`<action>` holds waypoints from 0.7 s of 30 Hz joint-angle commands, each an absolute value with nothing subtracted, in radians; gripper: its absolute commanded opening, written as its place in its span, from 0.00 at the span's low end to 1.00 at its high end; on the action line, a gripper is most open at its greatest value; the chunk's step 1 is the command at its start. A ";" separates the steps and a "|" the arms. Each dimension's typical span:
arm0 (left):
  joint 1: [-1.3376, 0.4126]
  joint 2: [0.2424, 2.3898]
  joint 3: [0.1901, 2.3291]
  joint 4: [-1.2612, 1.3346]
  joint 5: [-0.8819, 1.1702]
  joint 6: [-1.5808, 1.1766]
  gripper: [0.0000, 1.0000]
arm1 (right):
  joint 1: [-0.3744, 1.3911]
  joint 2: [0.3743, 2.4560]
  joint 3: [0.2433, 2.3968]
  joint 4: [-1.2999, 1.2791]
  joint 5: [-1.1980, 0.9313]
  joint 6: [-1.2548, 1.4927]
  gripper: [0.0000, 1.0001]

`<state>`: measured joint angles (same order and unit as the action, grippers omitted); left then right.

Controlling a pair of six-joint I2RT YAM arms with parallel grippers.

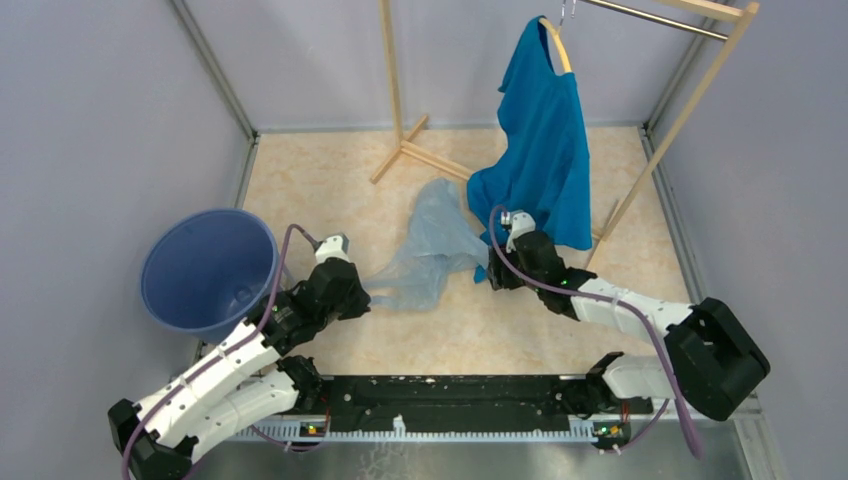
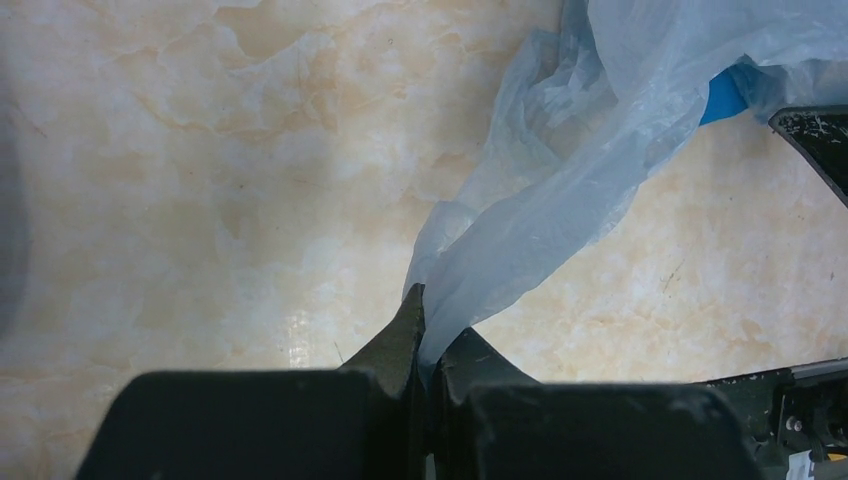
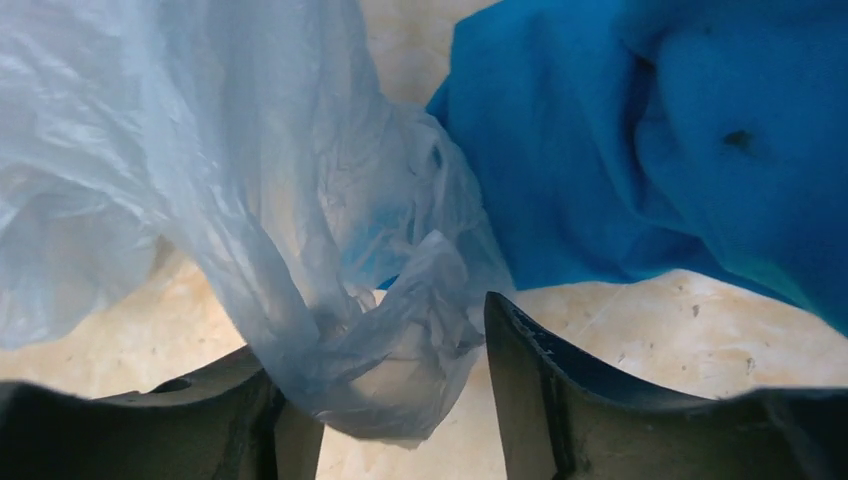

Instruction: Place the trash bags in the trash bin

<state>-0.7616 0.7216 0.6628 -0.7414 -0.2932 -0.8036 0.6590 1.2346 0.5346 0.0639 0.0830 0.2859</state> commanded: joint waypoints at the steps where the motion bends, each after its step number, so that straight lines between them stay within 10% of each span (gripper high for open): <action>1: -0.764 0.704 0.676 -0.742 -0.323 -0.810 0.00 | 0.666 1.271 0.550 0.140 0.182 0.251 0.38; 4: -0.764 0.706 0.679 -0.730 -0.314 -0.798 0.00 | 0.672 1.275 0.597 0.044 0.142 0.293 0.00; 14: -0.754 1.000 0.848 -0.521 -0.289 -0.703 0.00 | 0.685 1.391 0.873 -0.108 -0.129 0.490 0.00; 21: -0.556 1.339 1.707 -0.627 -0.216 -0.422 0.00 | 0.671 1.586 1.749 -0.544 -0.029 0.315 0.00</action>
<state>-0.6434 1.2526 1.2003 -0.6849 -0.2241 -0.6212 0.6773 1.5845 1.2858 -0.3389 -0.0952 0.4183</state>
